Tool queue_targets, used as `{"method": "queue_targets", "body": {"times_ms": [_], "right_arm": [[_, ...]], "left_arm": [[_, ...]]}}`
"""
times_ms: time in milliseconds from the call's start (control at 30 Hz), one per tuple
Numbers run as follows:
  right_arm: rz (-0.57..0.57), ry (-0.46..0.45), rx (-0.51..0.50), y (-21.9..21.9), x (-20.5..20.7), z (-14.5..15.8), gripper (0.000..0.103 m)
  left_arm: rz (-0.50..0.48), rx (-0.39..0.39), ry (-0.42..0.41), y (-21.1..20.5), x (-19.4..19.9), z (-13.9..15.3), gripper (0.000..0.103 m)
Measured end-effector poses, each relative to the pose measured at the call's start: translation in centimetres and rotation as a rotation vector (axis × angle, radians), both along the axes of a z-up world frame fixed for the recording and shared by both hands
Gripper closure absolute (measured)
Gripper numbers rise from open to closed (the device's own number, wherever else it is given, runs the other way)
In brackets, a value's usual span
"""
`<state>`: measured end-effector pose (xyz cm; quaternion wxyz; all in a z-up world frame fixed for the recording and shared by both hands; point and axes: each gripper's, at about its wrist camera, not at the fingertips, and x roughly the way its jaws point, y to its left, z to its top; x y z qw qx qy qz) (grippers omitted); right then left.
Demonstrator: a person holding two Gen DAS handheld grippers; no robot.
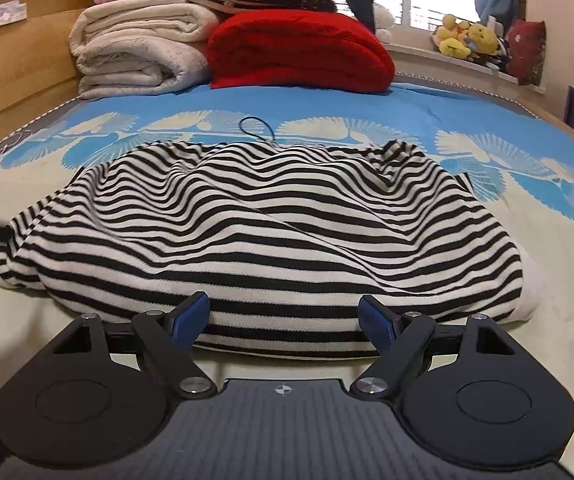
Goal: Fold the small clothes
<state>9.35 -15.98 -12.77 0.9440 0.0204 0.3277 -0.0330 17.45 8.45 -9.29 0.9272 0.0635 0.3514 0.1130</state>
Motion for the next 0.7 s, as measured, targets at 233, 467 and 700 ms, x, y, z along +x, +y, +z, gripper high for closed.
{"method": "queue_targets", "body": {"times_ms": [233,467,700], "right_arm": [[0.191,0.021,-0.107,4.9,0.9,0.6,0.019],[0.476,-0.034,-0.370,16.5,3.8,-0.4,0.011],[0.558,-0.083,-0.726,25.3,7.8,-4.6,0.013]], "left_arm": [[0.221,-0.084,-0.015,7.9,0.7,1.3,0.000],[0.300,-0.237,0.009,13.0,0.3,1.3,0.000],[0.373,-0.348,0.010,17.1,-0.5,1.1,0.000]]}}
